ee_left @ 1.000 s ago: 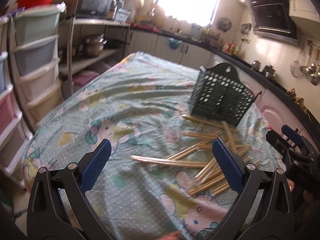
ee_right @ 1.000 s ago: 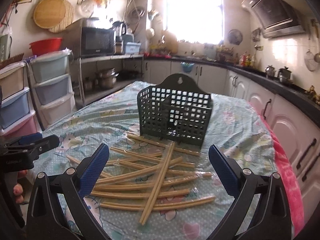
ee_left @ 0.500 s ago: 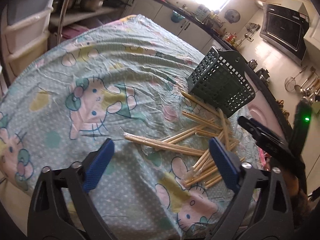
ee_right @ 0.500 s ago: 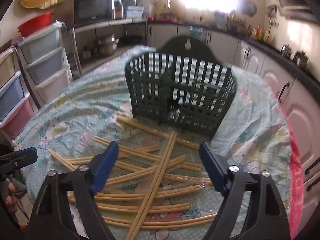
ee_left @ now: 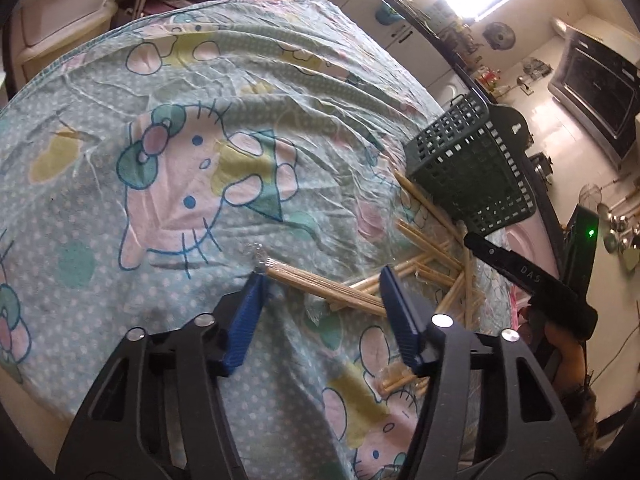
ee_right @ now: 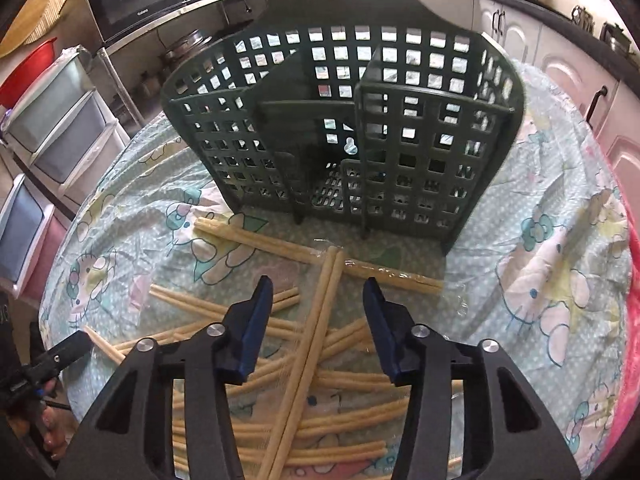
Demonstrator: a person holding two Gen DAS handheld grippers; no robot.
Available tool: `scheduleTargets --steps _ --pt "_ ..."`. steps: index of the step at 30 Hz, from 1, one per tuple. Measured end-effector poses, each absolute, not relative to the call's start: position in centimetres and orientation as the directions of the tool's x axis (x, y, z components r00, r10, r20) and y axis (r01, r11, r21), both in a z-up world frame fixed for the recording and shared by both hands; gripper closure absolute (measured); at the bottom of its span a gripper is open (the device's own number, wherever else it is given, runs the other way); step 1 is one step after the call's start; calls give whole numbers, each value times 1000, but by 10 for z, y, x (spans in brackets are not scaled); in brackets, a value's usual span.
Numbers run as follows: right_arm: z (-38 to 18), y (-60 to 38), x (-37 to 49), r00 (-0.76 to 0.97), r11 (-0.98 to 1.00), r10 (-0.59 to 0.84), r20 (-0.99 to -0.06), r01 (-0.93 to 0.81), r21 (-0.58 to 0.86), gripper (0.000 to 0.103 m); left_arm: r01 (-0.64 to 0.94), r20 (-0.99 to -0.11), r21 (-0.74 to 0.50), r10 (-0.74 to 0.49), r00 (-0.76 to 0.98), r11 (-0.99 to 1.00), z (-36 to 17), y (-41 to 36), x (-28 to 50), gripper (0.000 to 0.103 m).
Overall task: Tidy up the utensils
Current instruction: 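Close the left gripper on a wooden chopstick while the right gripper grasps chopsticks, then lift the held chopsticks upright with both grippers over the green basket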
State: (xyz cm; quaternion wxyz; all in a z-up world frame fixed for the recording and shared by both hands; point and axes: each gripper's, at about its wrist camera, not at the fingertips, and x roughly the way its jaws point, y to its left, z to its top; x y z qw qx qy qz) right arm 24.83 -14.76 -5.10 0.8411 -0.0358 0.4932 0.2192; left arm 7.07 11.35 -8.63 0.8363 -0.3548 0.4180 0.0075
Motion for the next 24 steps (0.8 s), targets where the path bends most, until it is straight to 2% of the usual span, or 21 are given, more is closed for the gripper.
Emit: scheduleTargets --steps 4,8,11,13,24 --pt "-56 -147 257 381 895 347 -857 -407 182 71 -334 -706 -600 -285 649 727 -90 122 73 67" --pt "-59 -146 264 348 892 359 -866 -401 209 76 -346 -705 -609 -288 648 713 -92 127 75 72" --pt "-63 -145 269 331 891 363 -871 -396 220 86 -359 -706 -616 -290 646 701 -94 131 75 78" --pt "-64 -144 271 326 890 368 -871 -395 228 88 -367 -708 -619 -290 644 695 -95 133 74 82" --pt "-51 -145 271 341 876 398 -852 -418 241 92 -346 -665 -672 -330 670 655 -92 146 70 92"
